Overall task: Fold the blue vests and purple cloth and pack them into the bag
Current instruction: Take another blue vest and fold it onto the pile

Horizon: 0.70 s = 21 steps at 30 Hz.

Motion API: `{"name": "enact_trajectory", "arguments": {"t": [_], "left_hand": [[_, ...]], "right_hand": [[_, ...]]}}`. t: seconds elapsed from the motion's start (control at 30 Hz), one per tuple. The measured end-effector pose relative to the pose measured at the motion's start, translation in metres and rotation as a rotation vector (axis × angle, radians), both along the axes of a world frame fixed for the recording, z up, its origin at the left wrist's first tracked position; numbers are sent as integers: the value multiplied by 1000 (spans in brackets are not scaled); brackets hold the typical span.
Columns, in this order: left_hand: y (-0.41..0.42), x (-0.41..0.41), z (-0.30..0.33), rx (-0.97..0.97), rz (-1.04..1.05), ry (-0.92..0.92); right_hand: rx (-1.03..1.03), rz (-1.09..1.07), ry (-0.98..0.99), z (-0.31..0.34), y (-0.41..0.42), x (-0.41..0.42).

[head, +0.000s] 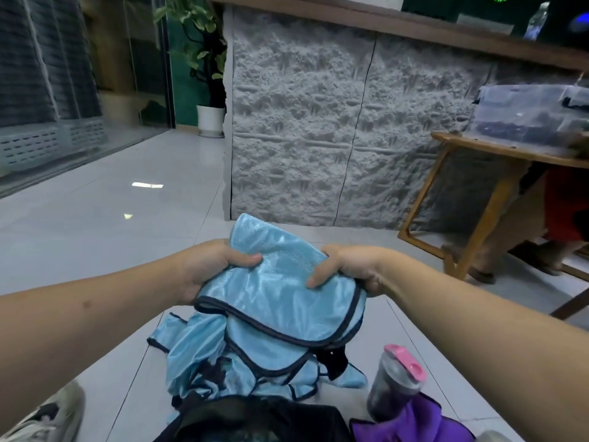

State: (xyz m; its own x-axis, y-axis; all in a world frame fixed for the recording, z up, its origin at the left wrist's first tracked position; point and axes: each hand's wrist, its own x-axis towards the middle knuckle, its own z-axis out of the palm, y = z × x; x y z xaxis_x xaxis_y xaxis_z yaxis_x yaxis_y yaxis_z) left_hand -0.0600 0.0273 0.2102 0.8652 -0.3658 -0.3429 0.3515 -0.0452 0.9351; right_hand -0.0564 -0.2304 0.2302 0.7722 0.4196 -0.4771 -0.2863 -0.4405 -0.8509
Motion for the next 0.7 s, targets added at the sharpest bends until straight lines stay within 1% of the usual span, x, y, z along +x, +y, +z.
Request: {"name": "enact_trajectory", "arguments": {"t": [0.07, 0.17, 0.27, 0.33, 0.4, 0.57, 0.7], "left_hand": [[2, -4, -5, -29, 56, -6], [3, -12, -18, -52, 113, -19], [4, -21, -41, -105, 156, 6], [5, -28, -61, -146, 183, 31], [8, -38, -84, -164, 221, 81], [21, -73, -147, -134, 303, 189], [31, -101, -190, -95, 271, 236]], "right_hand": [[71, -40, 21, -13, -9, -2], [245, -129, 72, -35, -18, -5], [422, -326, 96, -57, -17, -8], [476, -441, 95, -73, -10, -13], [472, -512, 61, -92, -2, -24], [283, -549, -63, -145, 19, -67], [230, -553, -135, -185, 25, -97]]}}
